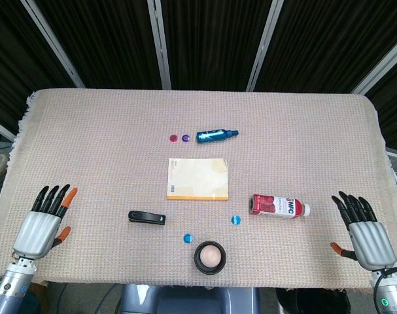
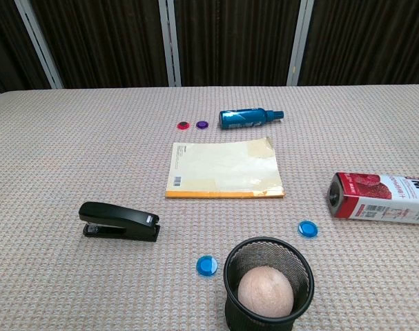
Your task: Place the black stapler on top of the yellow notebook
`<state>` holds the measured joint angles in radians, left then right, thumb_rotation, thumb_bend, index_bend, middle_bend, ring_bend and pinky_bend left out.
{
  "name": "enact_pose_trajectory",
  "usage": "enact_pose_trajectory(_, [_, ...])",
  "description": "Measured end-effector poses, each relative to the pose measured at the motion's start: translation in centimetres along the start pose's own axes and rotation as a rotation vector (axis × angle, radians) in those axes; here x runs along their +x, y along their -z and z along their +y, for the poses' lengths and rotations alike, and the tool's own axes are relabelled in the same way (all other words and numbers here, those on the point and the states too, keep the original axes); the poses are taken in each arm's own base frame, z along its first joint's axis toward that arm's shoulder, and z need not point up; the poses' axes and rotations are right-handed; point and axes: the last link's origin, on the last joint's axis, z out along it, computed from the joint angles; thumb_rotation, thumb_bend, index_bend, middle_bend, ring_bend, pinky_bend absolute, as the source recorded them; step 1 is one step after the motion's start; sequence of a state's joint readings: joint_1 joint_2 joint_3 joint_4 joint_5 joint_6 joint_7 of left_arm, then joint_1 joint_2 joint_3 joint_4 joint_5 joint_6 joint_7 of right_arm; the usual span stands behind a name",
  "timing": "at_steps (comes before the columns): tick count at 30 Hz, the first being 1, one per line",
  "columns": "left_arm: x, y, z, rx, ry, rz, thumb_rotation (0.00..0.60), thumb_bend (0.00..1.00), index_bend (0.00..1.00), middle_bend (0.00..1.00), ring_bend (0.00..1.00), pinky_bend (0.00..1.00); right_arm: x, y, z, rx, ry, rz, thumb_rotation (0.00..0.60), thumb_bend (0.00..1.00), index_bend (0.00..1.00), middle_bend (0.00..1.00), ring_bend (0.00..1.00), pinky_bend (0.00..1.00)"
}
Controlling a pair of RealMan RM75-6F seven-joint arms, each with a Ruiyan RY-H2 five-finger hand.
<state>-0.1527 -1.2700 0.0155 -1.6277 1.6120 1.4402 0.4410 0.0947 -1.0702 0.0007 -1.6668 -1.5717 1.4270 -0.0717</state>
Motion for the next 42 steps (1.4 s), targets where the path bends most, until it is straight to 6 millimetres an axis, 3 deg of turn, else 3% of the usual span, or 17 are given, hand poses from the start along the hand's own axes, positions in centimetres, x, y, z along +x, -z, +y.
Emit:
enact_pose_trajectory(13, [-0.3,-0.6,0.9,-0.042,0.001,-0.007,0.600,0.28,0.02,0.03,0.03,0.11,0.1,0.4,0.2,-0.007,-0.004,0.004,0.600,0.09,0.00,0.00,0.00,0.00])
enact_pose_trajectory(22, [-2.1,-3.2,3.9,-0.159,0.051,-0.049,0.600,0.28,0.07,0.10,0.10,0.16,0.1,0.3,0.3,-0.018,-0.007,0.007,0.600,0.09,0.00,0.00,0.00,0.00])
enact_pose_trajectory(35, [-4.5,-7.5,10.2,-0.296,0.094,-0.107,0.600,0.28,0.13,0.17,0.14,0.18,0.9,0.5,0.9,-0.019,-0.045,0.021,0.600,0.08,0.00,0.00,0.00,0.00])
enact_pose_trajectory(42, [-5.4,-8.9,11.8,-0.317,0.095,-0.130,0.600,0.29,0.16,0.19,0.15,0.17,1.2,0.4,1.2,-0.017,-0.063,0.026,0.600,0.09,0.00,0.00,0.00,0.00])
